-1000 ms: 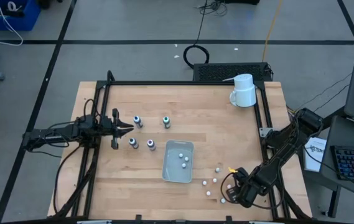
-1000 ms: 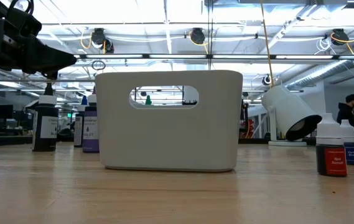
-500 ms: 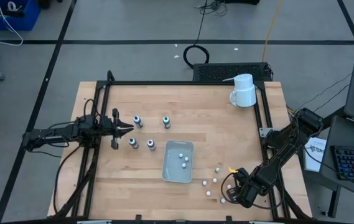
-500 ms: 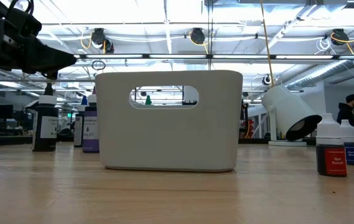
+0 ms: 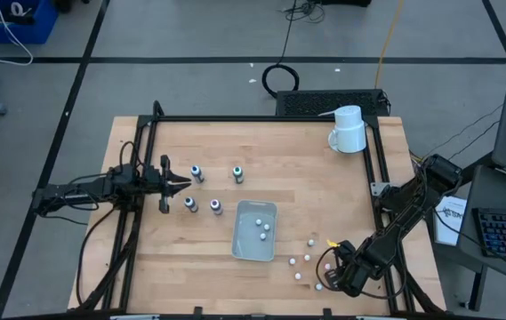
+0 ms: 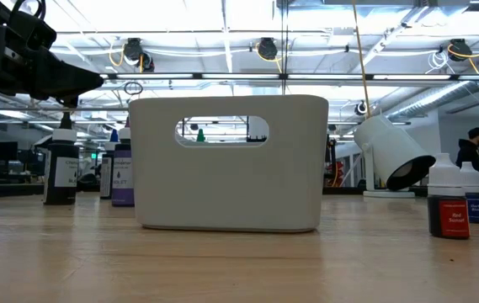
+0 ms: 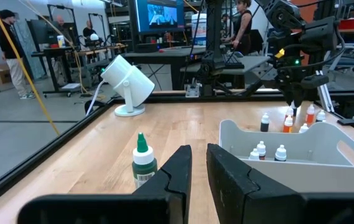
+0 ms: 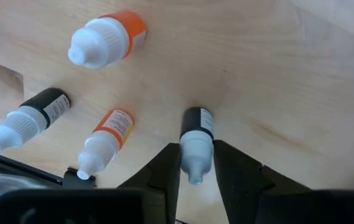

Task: Pick & Place food coloring
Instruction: Put the small black food coloring bottle into the white bin

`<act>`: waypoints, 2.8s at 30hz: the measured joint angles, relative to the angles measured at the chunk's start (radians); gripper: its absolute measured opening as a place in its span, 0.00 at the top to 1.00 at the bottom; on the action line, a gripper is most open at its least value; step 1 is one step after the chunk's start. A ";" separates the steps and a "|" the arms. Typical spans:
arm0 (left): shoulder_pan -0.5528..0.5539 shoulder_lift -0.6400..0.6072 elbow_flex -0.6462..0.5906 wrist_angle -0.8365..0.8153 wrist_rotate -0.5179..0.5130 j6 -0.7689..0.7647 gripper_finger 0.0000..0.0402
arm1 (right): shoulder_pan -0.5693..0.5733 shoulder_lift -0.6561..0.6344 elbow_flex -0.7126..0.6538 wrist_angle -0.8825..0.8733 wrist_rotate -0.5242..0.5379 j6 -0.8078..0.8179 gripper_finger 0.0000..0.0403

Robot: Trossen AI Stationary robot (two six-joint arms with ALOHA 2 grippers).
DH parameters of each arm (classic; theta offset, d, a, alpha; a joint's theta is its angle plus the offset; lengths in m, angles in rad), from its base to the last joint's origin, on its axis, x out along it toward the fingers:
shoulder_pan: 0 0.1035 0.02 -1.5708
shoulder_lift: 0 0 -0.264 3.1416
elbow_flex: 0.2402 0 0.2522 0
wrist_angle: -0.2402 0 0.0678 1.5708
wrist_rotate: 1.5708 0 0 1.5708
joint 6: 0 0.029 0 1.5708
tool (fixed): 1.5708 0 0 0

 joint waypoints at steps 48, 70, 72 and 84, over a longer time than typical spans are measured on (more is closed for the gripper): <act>0.000 0.000 0.000 0.000 0.000 0.000 0.86 | -0.572 -0.101 0.290 -0.196 0.439 -1.318 0.87; 0.000 0.000 0.000 0.000 0.000 0.000 0.86 | -0.804 0.337 1.049 -0.463 0.309 -1.989 0.87; 0.000 0.000 0.000 0.000 0.000 0.000 0.86 | -0.809 0.393 1.139 -0.532 0.286 -1.999 0.87; 0.000 0.000 0.000 0.000 0.000 0.000 0.86 | -0.811 0.525 1.225 -0.699 0.230 -1.961 0.87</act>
